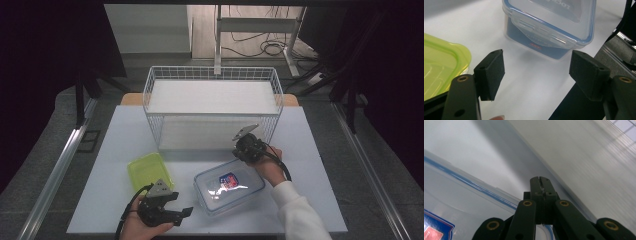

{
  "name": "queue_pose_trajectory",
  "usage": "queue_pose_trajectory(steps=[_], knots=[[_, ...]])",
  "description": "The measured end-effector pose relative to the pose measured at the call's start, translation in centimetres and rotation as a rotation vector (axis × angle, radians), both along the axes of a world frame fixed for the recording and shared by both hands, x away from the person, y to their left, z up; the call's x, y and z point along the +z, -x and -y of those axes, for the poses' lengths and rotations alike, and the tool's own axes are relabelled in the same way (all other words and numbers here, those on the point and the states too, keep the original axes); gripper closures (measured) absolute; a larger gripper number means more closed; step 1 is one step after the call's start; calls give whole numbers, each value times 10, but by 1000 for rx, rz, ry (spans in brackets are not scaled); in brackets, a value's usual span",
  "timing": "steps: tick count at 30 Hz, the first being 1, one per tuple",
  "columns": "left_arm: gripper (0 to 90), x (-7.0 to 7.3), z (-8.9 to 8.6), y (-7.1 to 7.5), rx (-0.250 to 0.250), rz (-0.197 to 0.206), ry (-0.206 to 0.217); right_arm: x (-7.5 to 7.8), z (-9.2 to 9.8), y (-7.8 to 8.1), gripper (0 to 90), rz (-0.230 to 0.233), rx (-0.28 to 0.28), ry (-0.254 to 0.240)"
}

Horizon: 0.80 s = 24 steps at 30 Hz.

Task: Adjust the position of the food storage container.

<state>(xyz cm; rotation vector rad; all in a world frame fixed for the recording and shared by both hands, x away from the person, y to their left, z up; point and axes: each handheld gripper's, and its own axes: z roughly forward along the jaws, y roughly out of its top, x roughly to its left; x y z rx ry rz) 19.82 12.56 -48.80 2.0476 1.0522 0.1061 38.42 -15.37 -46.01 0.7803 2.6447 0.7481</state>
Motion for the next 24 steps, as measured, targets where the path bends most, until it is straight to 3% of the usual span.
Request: queue_pose_trajectory(steps=[24], knots=[[267, 0, 3, -2, 3, -4, 6, 1, 38, 23, 894, -17, -47, -23]])
